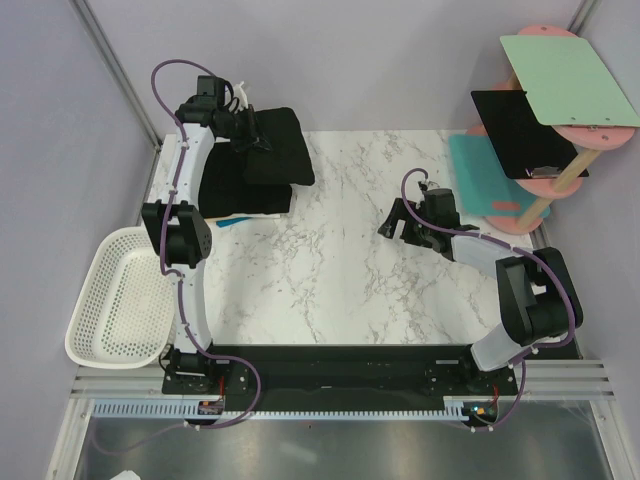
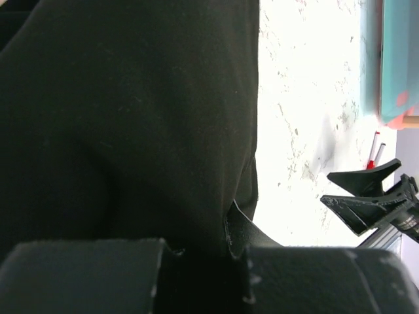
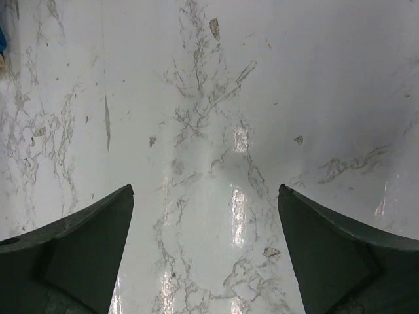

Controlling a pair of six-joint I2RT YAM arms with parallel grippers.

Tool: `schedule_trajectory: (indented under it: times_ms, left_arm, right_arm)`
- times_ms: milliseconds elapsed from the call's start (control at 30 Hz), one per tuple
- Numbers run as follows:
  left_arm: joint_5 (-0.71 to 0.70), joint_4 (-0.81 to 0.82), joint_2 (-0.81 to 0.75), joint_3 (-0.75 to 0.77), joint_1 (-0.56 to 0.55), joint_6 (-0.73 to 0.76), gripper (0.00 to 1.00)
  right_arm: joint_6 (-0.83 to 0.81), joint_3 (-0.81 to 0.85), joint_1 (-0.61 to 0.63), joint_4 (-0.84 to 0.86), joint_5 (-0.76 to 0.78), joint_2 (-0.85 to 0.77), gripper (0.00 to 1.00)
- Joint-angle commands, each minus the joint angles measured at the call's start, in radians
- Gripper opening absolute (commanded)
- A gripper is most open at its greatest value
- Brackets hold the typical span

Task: Fold and stack the t-shirts
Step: Put the neatly folded tshirt into the corner of the board with the left arm

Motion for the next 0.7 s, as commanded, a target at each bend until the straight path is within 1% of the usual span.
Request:
schedule_trajectory:
  times_ms: [0, 100, 167, 367, 467, 533, 667]
  left_arm:
    - [0.089, -0.022, -0.061, 0.051, 0.048, 0.074, 0.02]
    - [0.084, -0.06, -0.055, 0.047, 0.085, 0.111, 0.02]
    - [0.08, -0.081, -0.044, 0.041, 0.149, 0.131, 0.02]
    - [0.086, -0.081, -0.014, 0.016, 0.269, 0.125, 0.03]
    - [0.071, -0.079, 0.0, 0.018, 0.295, 0.123, 0.04]
    - [0.031, -0.087, 0.008, 0.016, 0.302, 0.131, 0.04]
    - [0.052, -0.091, 0.025, -0.004, 0.302, 0.132, 0.03]
  right_arm:
    - [0.011, -0.004, 0.0, 0.06, -0.021, 0.017, 0.98]
    - [0.008, -0.004, -0.002, 0.062, -0.026, 0.029, 0.98]
    - [0.01, -0.005, -0.002, 0.065, -0.032, 0.033, 0.98]
    - [0.022, -0.027, 0.0, 0.086, -0.055, 0.06, 0.98]
    - [0.02, -0.036, 0.0, 0.091, -0.055, 0.067, 0.98]
    - [0.022, -0.037, 0.0, 0.089, -0.056, 0.072, 0.98]
    - [0.023, -0.031, 0.0, 0.091, -0.058, 0.087, 0.98]
